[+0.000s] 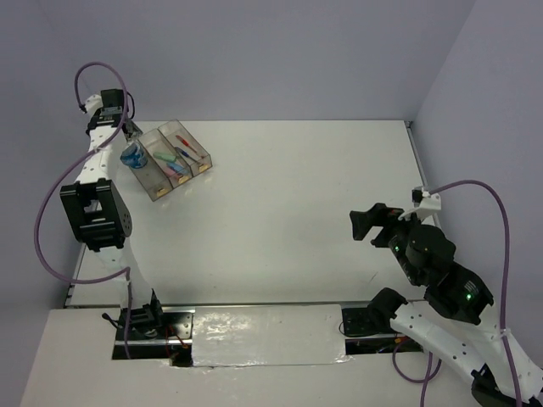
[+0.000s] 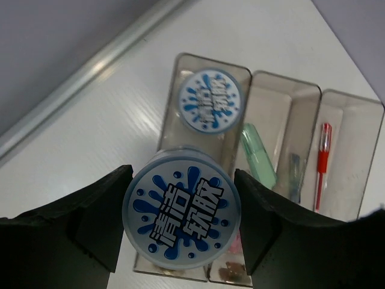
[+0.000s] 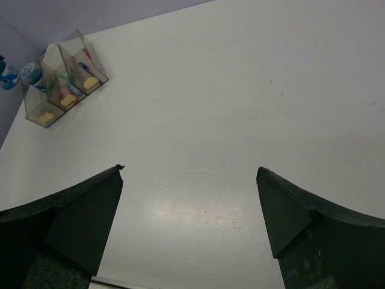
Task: Sort the stationery into containers
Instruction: Place the stationery in the storage box.
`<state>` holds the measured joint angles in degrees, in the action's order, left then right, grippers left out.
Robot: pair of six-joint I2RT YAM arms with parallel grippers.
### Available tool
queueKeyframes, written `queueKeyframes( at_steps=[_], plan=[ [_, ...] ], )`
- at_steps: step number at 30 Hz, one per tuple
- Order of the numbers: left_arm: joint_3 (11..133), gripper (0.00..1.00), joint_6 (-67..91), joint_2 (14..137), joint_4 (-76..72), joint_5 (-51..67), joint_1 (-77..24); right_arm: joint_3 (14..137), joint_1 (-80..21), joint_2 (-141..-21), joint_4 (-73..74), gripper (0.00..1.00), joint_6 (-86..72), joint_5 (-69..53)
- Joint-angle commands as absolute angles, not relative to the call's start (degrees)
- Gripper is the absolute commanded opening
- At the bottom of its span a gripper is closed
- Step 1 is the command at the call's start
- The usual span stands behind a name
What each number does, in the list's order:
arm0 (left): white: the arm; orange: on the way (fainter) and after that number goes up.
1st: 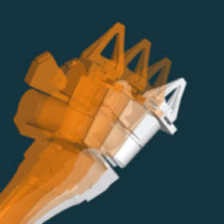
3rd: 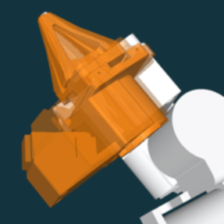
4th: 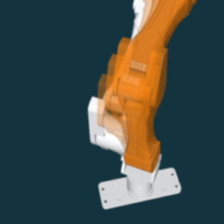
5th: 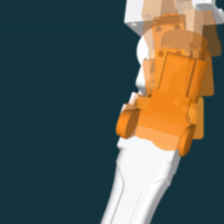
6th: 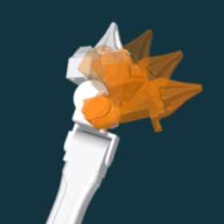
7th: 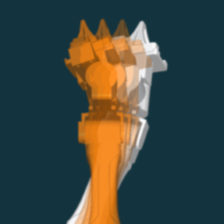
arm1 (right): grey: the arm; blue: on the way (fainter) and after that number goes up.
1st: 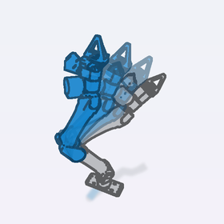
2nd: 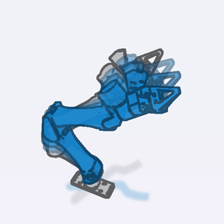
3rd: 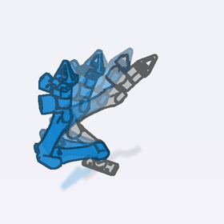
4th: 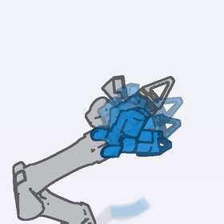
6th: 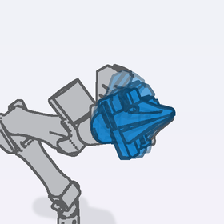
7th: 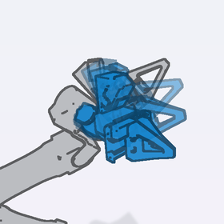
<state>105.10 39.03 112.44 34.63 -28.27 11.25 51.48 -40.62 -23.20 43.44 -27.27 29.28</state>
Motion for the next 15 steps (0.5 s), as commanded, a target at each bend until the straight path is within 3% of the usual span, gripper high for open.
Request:
queueKeyframes(
  at_steps=[1,15],
  plan=[
    [109.42,0.00,37.62,113.73,33.49,-21.88,8.61,50.02,-40.52,-24.26,37.89,1.00,-25.40,26.19],
    [102.40,0.00,36.74,114.52,29.97,-19.78,11.07,48.34,-40.52,-24.87,35.77,1.00,-24.35,24.17]
  ],
)
